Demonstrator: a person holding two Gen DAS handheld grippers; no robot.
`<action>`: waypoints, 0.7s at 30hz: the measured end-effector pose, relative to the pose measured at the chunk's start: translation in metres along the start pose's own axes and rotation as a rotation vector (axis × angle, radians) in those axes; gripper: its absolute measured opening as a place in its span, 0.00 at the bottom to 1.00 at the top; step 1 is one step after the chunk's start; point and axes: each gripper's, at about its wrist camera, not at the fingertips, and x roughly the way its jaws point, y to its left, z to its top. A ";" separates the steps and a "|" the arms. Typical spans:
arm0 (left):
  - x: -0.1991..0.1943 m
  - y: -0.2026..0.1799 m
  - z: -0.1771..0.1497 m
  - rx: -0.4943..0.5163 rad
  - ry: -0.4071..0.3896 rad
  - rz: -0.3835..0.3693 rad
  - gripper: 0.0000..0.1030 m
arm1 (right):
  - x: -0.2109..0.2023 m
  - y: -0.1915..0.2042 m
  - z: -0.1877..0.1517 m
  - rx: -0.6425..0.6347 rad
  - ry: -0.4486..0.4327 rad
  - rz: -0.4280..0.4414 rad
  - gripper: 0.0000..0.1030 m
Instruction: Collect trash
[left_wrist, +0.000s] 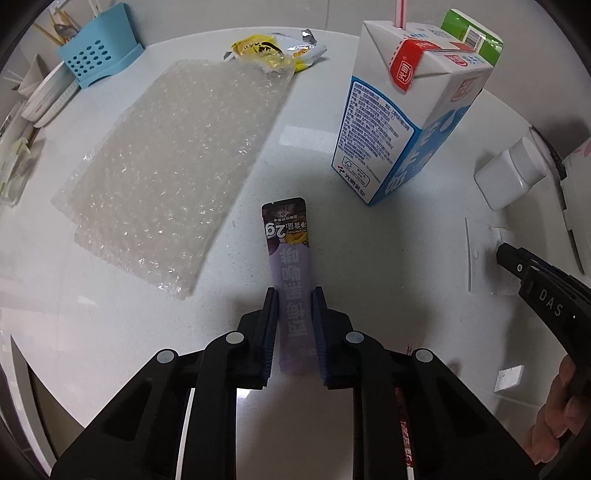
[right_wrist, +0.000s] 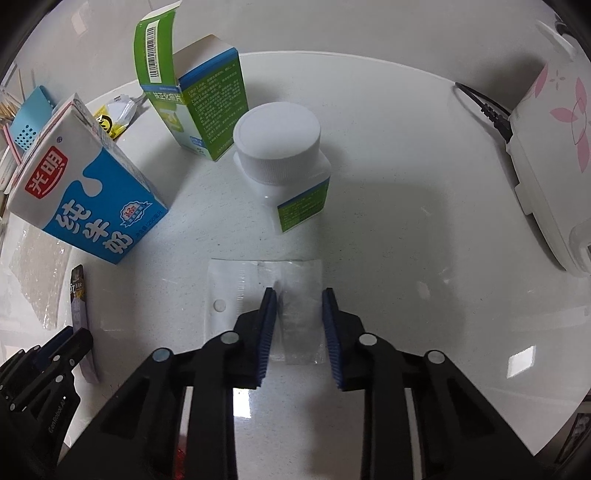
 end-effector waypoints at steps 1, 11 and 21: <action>0.000 0.001 0.000 0.001 -0.001 -0.005 0.16 | 0.000 -0.001 0.000 -0.002 0.000 0.002 0.21; -0.006 0.006 -0.011 0.008 -0.007 -0.043 0.14 | -0.001 -0.004 -0.004 -0.006 -0.011 0.030 0.04; -0.024 0.010 -0.018 0.030 -0.051 -0.083 0.14 | -0.018 -0.018 -0.009 0.014 -0.051 0.061 0.03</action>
